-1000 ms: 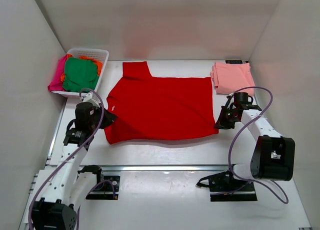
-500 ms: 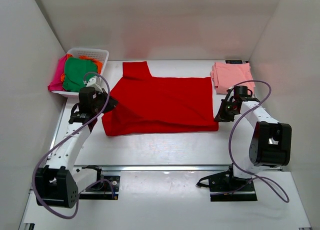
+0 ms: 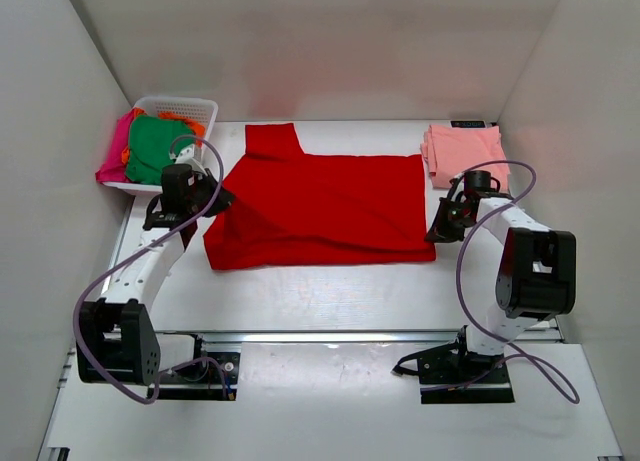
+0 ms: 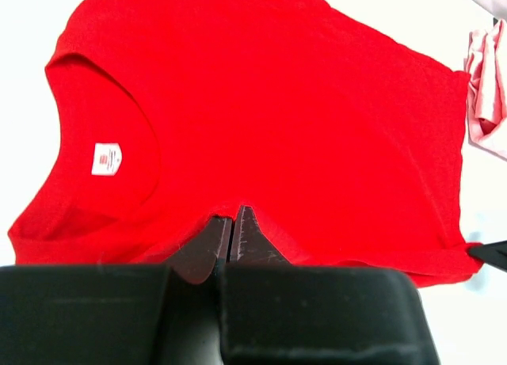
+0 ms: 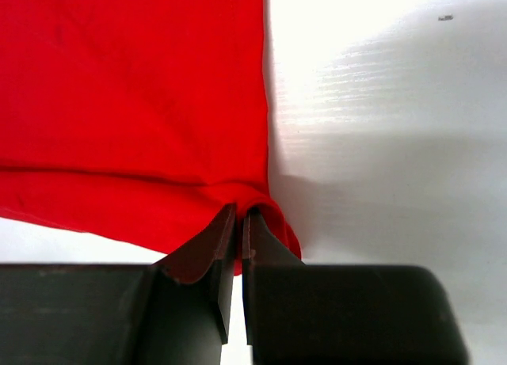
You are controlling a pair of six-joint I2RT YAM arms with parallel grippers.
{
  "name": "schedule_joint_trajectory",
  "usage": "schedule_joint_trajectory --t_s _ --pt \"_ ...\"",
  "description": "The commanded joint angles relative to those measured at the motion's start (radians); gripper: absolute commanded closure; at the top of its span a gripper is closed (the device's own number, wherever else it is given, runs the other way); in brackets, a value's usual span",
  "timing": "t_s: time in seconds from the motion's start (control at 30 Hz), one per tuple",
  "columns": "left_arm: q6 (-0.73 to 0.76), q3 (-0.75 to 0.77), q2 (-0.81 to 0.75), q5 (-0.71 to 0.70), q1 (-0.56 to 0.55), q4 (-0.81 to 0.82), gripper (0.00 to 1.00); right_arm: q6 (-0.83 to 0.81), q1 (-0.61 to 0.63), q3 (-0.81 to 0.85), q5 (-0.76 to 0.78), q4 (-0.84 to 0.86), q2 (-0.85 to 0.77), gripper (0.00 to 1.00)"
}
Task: Fold and stack the t-shirts
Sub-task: Fold the flattened tshirt in 1/3 of the way
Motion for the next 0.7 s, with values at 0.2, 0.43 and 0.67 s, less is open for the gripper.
schedule_joint_trajectory --t_s 0.2,0.43,0.67 --pt "-0.007 0.057 0.059 0.027 0.025 0.094 1.00 0.007 -0.002 0.067 -0.014 0.058 0.040 1.00" --pt "-0.039 0.114 0.131 0.048 0.019 0.132 1.00 0.023 -0.001 0.091 -0.016 0.089 0.072 0.88" --pt "-0.059 0.117 0.145 0.030 0.030 0.146 1.00 0.026 -0.001 0.069 -0.021 0.132 0.050 0.71"
